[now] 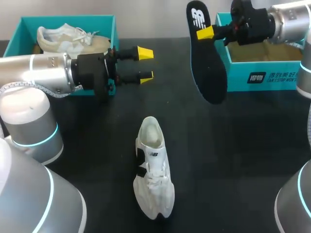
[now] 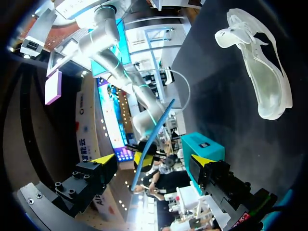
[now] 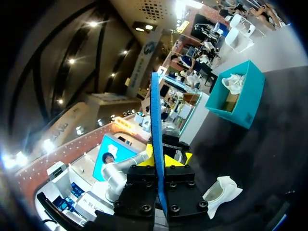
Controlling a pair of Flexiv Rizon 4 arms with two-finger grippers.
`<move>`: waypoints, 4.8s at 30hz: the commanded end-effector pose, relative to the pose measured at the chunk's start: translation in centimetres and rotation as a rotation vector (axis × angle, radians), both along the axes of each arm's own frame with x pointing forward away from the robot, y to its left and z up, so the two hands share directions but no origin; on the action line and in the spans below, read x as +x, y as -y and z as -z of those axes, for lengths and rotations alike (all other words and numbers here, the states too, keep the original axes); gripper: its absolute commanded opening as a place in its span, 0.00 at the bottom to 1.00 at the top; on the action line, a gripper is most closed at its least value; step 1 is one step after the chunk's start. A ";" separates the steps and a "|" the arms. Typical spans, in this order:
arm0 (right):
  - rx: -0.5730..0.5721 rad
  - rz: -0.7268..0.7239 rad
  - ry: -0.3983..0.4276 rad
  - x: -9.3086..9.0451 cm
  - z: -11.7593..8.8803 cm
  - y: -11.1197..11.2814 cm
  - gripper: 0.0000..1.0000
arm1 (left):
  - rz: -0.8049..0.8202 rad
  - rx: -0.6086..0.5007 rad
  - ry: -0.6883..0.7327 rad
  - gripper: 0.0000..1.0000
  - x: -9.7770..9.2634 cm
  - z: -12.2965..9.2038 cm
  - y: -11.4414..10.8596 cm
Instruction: Take the shoe out of the shoebox, open the shoe tongue, remove and reinsert the insole, then place the shoe into the shoebox
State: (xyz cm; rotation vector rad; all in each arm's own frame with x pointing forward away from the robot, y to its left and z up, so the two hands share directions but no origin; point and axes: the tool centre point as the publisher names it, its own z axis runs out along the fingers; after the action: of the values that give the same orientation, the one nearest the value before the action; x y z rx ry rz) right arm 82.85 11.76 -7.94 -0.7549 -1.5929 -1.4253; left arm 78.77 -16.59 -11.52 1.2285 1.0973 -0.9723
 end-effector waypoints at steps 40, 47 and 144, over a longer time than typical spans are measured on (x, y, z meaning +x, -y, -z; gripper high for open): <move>-0.093 0.123 -0.465 2.0 4.6 -8.2 0.00 | -0.041 0.009 -0.002 1.00 1.8 2.2 0.9; -0.093 0.123 -0.465 2.0 4.6 -8.2 0.00 | -0.033 0.013 0.011 1.00 2.5 2.5 2.3; -0.089 0.160 -0.456 -0.7 5.2 -3.5 1.00 | -0.128 -0.002 -1.026 0.00 -2.8 1.6 -3.3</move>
State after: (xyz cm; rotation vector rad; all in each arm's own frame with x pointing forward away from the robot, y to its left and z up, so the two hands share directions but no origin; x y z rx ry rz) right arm 82.19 15.14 -13.22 -1.1843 -1.2645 -1.1901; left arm 76.02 -12.72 -13.41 0.6717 1.7681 -1.5519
